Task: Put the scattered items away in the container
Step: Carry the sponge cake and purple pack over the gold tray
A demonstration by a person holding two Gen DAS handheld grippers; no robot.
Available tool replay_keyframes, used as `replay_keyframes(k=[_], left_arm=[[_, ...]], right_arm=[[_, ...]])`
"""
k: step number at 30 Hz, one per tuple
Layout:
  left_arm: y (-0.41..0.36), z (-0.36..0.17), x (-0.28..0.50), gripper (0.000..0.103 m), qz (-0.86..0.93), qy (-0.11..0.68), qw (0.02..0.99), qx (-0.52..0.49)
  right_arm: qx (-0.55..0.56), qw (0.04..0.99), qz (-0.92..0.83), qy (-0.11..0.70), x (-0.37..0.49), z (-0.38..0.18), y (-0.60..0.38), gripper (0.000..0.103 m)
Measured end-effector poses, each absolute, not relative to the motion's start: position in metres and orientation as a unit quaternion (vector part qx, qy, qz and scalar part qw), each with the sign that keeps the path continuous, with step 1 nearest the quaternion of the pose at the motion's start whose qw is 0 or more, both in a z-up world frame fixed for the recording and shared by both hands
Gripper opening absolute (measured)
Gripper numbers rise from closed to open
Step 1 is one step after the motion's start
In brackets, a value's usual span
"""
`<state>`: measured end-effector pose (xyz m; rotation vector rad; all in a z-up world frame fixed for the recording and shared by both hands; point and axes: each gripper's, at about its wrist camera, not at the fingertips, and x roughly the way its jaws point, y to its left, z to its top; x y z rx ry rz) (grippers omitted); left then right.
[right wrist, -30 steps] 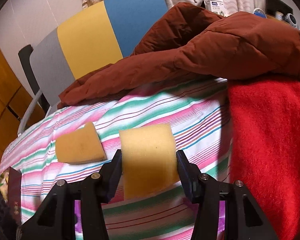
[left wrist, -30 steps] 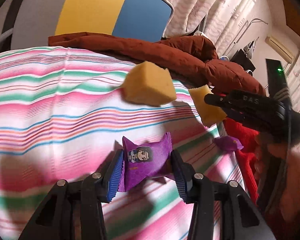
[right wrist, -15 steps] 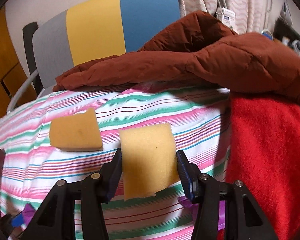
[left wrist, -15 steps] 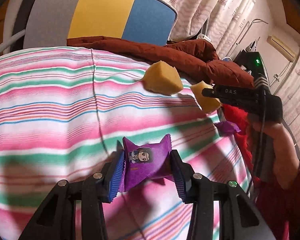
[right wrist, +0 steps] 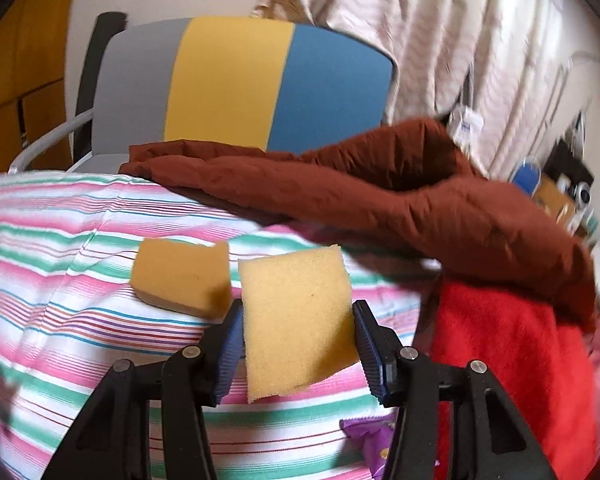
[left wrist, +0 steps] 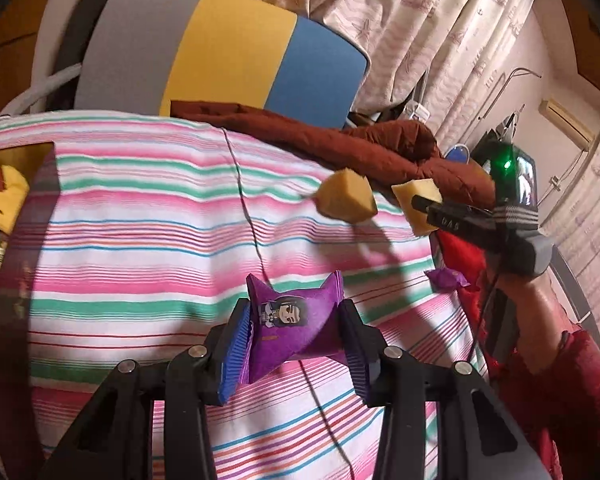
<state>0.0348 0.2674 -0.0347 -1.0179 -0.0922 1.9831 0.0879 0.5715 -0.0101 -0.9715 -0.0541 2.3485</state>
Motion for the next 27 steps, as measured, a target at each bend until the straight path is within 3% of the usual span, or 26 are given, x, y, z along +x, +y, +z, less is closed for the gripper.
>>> replay_keyframes(k=[11,27], left_arm=[[0.215,-0.01,0.033,0.044,0.809,-0.061,0.435,-0.39],[0.128,0.011,0.023,0.044,0.834,-0.107,0.401,-0.363]], right_arm=[[-0.377,0.259,0.886,-0.075,0.075,-0.008,0.532,0.053],[-0.36,0.098,0.926,-0.051,0.055,0.037,0.4,0.053]])
